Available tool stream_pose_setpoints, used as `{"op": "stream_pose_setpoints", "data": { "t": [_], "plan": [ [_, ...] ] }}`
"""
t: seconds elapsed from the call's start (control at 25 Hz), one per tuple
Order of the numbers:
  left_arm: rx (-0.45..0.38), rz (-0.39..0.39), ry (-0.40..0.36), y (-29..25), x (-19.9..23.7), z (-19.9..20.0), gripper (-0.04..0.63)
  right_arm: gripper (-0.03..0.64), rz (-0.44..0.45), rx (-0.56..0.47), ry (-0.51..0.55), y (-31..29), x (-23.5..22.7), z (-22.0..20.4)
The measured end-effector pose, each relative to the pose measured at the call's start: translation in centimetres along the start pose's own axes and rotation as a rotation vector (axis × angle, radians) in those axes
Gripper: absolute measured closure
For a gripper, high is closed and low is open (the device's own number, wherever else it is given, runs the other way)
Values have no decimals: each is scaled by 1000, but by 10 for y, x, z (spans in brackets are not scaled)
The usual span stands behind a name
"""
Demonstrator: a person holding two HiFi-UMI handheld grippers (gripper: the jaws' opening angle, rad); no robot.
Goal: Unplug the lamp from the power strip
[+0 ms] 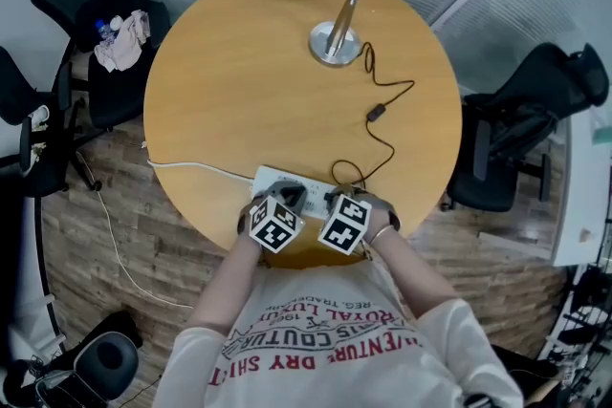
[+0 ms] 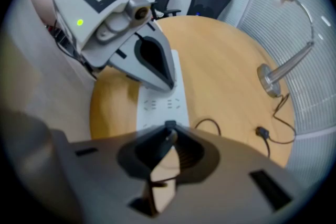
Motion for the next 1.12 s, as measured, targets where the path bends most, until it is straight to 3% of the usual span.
{"op": "stream_pose_setpoints", "data": {
  "t": [0.16, 0.4, 0.56, 0.8, 0.88, 0.96, 1.04, 1.12],
  "plan": [
    [0, 31, -26, -2, 1, 1, 568, 548, -3, -89, -64, 45, -21, 3],
    [-1, 39, -18, -4, -2, -1, 568, 548, -51, -100, -108, 64, -42, -20],
    [-2, 31, 7, -3, 0, -1, 568, 548, -44, -193, -172, 69, -36, -25],
    [-27, 66, -45, -3, -5, -7, 568, 546, -74, -332, -254, 82, -33, -28],
    [-26, 8, 13, 1, -7, -5, 568, 546, -105, -390, -281, 87, -34, -30],
    [-93, -25, 114, 14, -4, 6, 568, 546, -133, -452, -311, 93, -35, -32],
    [-193, -8, 197, 32, 3, 19, 568, 546, -152, -519, -345, 101, -37, -33],
    [-271, 28, 226, 51, 9, 32, 568, 546, -168, -586, -377, 111, -39, -34]
  ]
}}
Point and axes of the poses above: the fingertips, and each gripper's own axes: y backward along the fingers, x to its left, z out of its top, the point moved 6 cm from there along y, backward along the fingers, and after that the axes turned 11 degrees about x, right-handed, at the moved point
